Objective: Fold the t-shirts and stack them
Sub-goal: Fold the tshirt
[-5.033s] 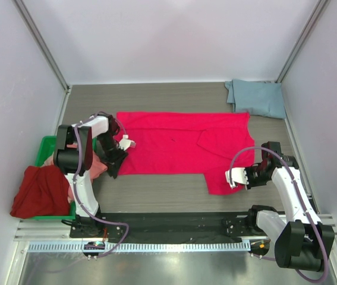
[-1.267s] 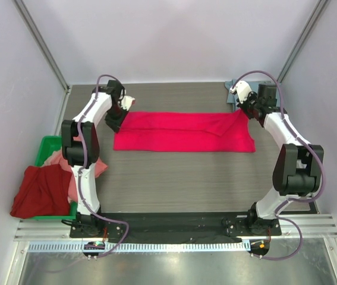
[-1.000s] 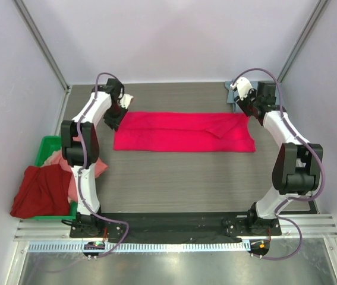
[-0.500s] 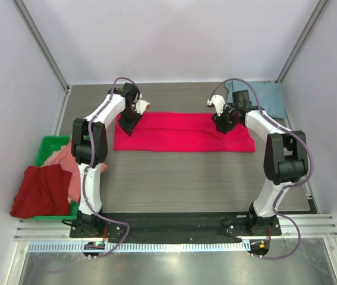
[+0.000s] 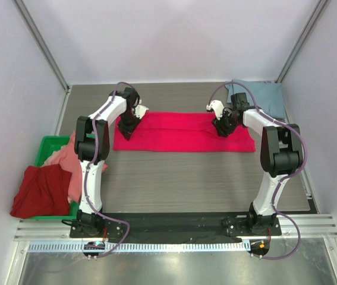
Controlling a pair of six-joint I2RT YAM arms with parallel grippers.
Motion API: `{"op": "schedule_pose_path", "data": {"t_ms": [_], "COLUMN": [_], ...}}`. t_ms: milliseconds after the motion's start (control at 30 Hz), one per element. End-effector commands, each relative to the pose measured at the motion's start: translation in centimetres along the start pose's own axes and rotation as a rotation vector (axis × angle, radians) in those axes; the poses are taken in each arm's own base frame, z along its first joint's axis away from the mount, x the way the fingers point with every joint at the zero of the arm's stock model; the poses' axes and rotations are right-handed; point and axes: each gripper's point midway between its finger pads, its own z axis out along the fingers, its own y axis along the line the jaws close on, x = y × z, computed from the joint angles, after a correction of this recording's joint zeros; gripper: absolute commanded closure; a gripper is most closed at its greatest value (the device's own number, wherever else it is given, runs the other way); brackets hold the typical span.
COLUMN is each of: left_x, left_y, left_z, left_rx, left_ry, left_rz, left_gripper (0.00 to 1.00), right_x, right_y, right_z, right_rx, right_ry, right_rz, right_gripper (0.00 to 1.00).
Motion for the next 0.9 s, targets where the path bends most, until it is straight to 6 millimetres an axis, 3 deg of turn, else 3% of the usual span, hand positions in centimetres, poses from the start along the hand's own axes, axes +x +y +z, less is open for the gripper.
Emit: {"op": "schedule_pose_path", "data": {"t_ms": [0, 333, 867], "left_x": [-0.4, -0.2, -0.2], "left_y": [0.7, 0.7, 0.7], "left_z": [-0.5, 0.0, 0.1], "left_rx": [-0.021, -0.020, -0.021], "left_ry": [-0.006, 0.010, 0.008], "left_rz": [0.006, 0.008, -0.002], "left_gripper": [0.81, 0.81, 0.81], "right_x": [-2.4, -2.1, -0.6], "right_y": [-0.8, 1.4, 1.9], "right_z": [-1.9, -2.4, -0.5], "right_rx": [0.033, -0.009, -0.036], "right_ry": [-0.059, -0.047, 0.014], "right_rz": [-0.038, -0.048, -0.062], "right_gripper": [0.55, 0.55, 0.56]}}
